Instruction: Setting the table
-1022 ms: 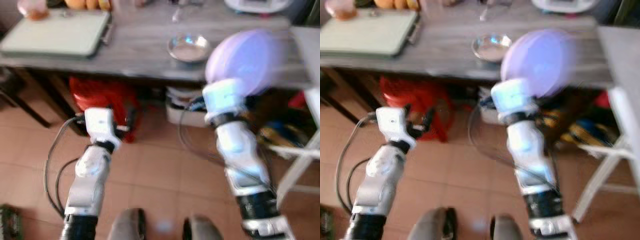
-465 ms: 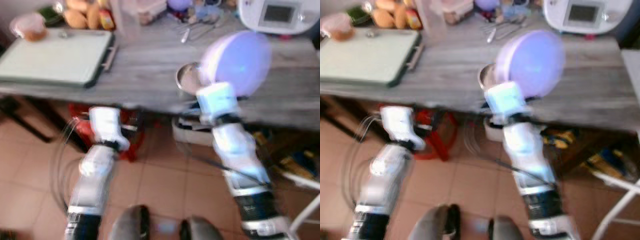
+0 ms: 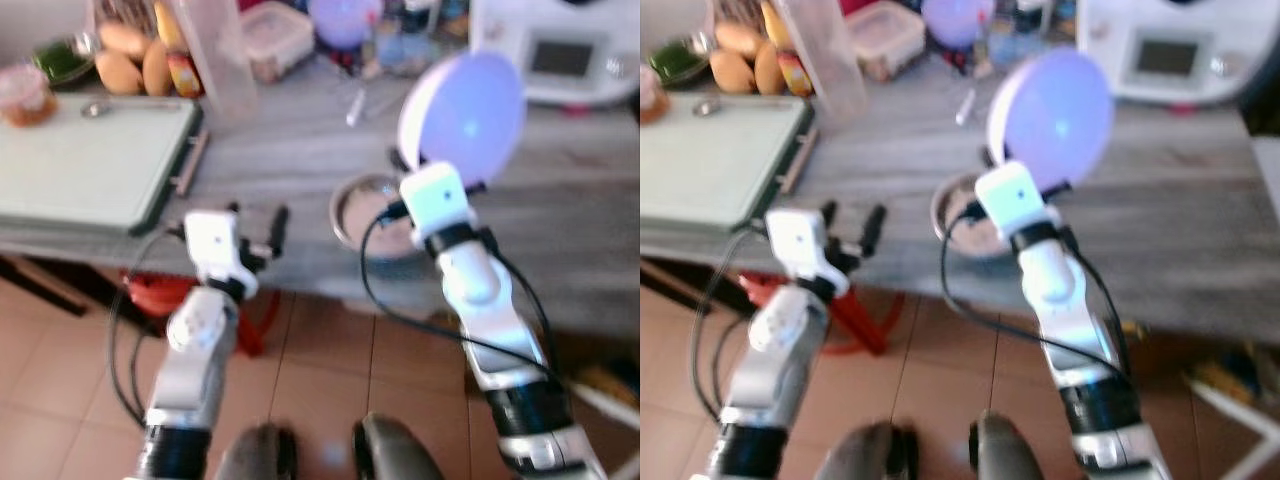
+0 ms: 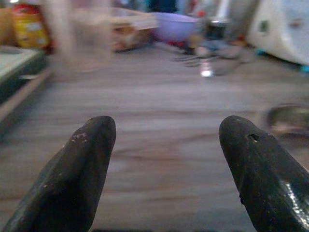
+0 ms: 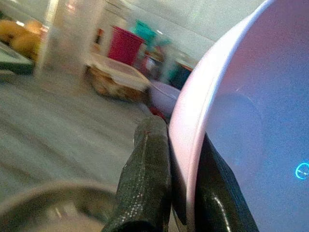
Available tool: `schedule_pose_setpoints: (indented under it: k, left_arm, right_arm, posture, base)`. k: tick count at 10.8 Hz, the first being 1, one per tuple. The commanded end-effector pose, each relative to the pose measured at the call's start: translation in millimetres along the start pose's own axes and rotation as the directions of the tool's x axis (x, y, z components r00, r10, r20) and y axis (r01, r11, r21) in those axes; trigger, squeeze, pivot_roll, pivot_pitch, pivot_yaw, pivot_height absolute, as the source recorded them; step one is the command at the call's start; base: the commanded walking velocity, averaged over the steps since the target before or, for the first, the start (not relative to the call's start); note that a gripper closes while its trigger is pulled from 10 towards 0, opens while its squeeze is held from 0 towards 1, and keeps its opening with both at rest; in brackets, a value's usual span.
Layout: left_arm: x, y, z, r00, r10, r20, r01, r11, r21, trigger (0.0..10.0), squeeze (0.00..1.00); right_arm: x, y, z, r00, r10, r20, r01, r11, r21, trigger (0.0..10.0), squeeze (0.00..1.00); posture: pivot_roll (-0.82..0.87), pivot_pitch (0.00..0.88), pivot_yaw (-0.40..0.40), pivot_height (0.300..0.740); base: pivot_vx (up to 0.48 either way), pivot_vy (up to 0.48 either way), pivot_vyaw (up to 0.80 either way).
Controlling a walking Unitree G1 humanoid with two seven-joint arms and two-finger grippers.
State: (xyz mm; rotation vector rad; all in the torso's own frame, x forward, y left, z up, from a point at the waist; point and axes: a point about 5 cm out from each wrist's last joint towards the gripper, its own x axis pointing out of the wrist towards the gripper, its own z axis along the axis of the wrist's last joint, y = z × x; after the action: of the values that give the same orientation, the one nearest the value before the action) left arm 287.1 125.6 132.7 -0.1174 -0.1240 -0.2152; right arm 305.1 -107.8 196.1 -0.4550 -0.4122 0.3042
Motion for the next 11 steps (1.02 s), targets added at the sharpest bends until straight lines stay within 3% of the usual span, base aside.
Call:
schedule_pose_setpoints:
  k: [1, 2, 4, 5, 7, 9, 11]
  left_arm:
    - [-5.9, 10.0, -6.4, 0.998, 0.054, -0.029, -0.053, 0.998, 0.025, 10.0, 0.00]
    - [-6.4, 12.0, -6.2, 0.997, 0.066, -0.029, -0.065, 0.997, 0.031, 10.0, 0.00]
    - [-11.8, 15.6, -6.8, 0.996, 0.083, -0.035, -0.081, 0.996, 0.038, 10.0, 0.00]
    - [-12.4, 15.7, -6.6, 0.996, 0.084, -0.035, -0.082, 0.996, 0.040, 10.0, 0.00]
    - [-16.4, 16.9, -7.2, 0.995, 0.087, -0.046, -0.085, 0.995, 0.045, 10.0, 0.00]
    - [-25.0, 18.9, -6.7, 0.994, 0.090, -0.063, -0.086, 0.995, 0.052, 10.0, 0.00]
    - [-34.1, 22.6, -4.1, 0.993, 0.089, -0.079, -0.084, 0.994, 0.064, 10.0, 0.00]
  right_arm:
    - [2.2, 4.0, 7.9, 0.998, 0.044, 0.049, -0.045, 0.999, 0.025, 10.0, 0.00]
    - [4.8, 3.3, 9.2, 0.995, 0.071, 0.064, -0.073, 0.997, 0.036, 10.0, 0.00]
    - [17.0, 7.6, 14.8, 0.951, 0.284, 0.122, -0.289, 0.957, 0.017, 10.0, 0.00]
    - [18.3, 8.2, 15.2, 0.940, 0.317, 0.125, -0.320, 0.947, 0.008, 10.0, 0.00]
    - [28.0, 8.2, 9.9, 0.868, 0.484, 0.106, -0.481, 0.875, -0.054, 10.0, 0.00]
    - [38.3, 6.3, 7.3, 0.821, 0.564, 0.090, -0.559, 0.826, -0.075, 10.0, 0.00]
    - [47.4, 3.7, 0.3, 0.810, 0.583, 0.058, -0.577, 0.811, -0.095, 10.0, 0.00]
  posture:
    - [-0.04, 0.180, 0.071, 0.740]
    - [-0.04, 0.183, 0.071, 0.740]
    - [-0.02, 0.191, 0.068, 0.740]
    - [-0.02, 0.196, 0.068, 0.740]
    - [-0.01, 0.211, 0.067, 0.740]
    - [0.03, 0.245, 0.076, 0.740]
    - [0.05, 0.264, 0.082, 0.740]
  base:
    - [0.000, 0.000, 0.00]
    - [0.000, 0.000, 0.00]
    - [0.000, 0.000, 0.00]
    - [0.000, 0.000, 0.00]
    - [0.000, 0.000, 0.00]
    - [0.000, 0.000, 0.00]
    - [0.000, 0.000, 0.00]
